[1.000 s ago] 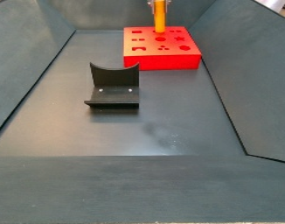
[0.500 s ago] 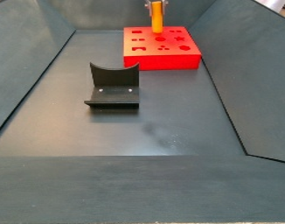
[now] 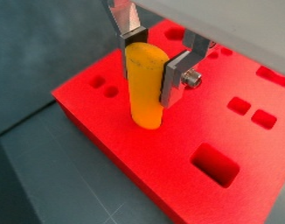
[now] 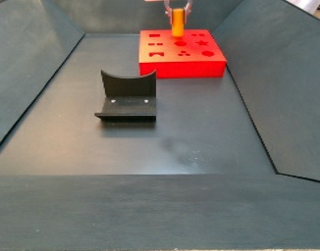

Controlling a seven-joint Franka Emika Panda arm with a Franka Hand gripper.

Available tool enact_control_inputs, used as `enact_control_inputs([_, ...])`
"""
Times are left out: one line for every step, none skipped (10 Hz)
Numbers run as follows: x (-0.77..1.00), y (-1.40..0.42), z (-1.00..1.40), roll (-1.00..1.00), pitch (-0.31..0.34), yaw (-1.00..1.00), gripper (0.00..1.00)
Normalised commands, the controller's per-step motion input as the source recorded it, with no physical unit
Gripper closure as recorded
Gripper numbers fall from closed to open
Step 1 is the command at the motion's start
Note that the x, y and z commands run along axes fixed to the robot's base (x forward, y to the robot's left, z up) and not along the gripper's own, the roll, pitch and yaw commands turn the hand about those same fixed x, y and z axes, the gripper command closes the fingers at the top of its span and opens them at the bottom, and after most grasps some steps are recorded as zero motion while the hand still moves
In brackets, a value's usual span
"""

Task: Pick up the oval object. Move up. Place the oval object on the fixture. Regrasp the oval object. Move to above the board. Insert the oval object.
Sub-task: Insert the oval object.

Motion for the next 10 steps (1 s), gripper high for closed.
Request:
enact_control_inputs([0.0,-0.1,-1.0,0.05,-0.074,-0.13,1.0])
enact_control_inputs([0.0,-0.09,-1.0,0.0,0.0,0.0,1.0])
enact_control_inputs([-0.02,-0.03,-1.0,0.0,0.0,0.0,1.0])
enact_control_inputs([-0.01,0.0,-1.0,0.0,0.0,0.0,1.0])
enact_control_inputs([0.0,0.0,-1.0,0.0,0.0,0.0,1.0])
enact_control_inputs([0.0,0.0,-0.05,-0.06,-0.034,0.0,1.0])
enact_control_inputs([0.0,-0.12,-0.09,-0.03,-0.06,0.0,1.0])
enact_control_inputs([-0.49,-0.25,-0.14,-0.01,-0.226,-0.09,1.0])
enact_control_inputs([0.0,-0.09,0.0,0.01,-0.019,0.0,1.0])
enact_control_inputs([0.0,0.0,0.0,0.0,0.0,0.0,1.0])
